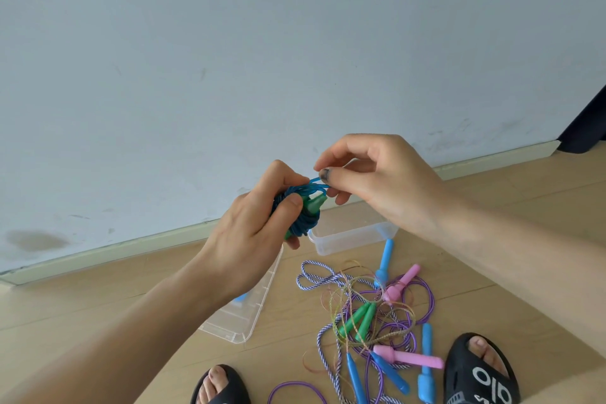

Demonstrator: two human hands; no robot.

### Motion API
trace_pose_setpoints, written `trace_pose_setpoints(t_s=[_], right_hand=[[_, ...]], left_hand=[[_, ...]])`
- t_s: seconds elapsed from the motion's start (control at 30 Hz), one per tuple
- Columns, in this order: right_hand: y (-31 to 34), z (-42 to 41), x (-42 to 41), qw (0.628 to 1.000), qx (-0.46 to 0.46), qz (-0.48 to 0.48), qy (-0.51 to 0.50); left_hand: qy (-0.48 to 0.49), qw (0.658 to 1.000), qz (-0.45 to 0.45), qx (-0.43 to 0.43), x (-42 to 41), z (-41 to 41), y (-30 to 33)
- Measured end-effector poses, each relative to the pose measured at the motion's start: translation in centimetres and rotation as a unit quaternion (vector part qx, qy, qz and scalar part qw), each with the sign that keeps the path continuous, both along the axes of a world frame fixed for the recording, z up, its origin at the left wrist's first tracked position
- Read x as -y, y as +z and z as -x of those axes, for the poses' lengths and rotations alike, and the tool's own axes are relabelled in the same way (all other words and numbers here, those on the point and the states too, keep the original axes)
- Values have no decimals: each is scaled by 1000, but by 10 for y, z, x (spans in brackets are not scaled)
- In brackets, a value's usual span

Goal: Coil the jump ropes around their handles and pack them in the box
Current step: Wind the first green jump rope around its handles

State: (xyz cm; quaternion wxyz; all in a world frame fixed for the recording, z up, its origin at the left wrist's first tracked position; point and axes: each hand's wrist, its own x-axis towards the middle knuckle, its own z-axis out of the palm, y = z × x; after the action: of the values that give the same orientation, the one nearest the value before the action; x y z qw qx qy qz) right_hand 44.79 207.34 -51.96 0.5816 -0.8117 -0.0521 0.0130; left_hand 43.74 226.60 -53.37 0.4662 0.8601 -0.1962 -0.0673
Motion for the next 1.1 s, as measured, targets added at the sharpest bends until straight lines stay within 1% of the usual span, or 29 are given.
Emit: trace_pose_setpoints(t_s=[0.13,0.23,0.27,0.37,0.4,0.53,0.73,0.83,0.9,1.0,1.1], right_hand=[[5,2,3,998,-33,-4,51],[5,1,2,998,-39,-8,54],[5,0,1,997,-48,-24,48],[2,-3,-2,989,-96,-112,9],[1,-3,-4,988,-100,-122,-1],[0,-1,-7,998,-42,-55,-10],[-6,0,-10,998,-35,-27,-33],[-9,2,-10,998,-38,-22,-35],[-9,4,-11,999,-23,-11,-38],[-8,10,-13,998,16,52,-33],[-7,12,-14,995,38,83,-29]], left_hand=[[-14,1000,2,-14,-3,-3,0],[-35,999,-6,-11,-5,-4,1],[-41,999,-11,-5,-5,-4,1],[-62,997,-46,30,-3,-3,1],[-67,995,-58,40,-3,-2,1],[-50,997,-47,40,-1,1,-1],[-14,999,-29,3,3,3,1],[-9,1000,-30,-2,5,3,0],[0,1000,-23,-8,6,3,-1],[7,1000,-18,-12,6,3,-1],[12,1000,-22,-7,6,2,-1]])
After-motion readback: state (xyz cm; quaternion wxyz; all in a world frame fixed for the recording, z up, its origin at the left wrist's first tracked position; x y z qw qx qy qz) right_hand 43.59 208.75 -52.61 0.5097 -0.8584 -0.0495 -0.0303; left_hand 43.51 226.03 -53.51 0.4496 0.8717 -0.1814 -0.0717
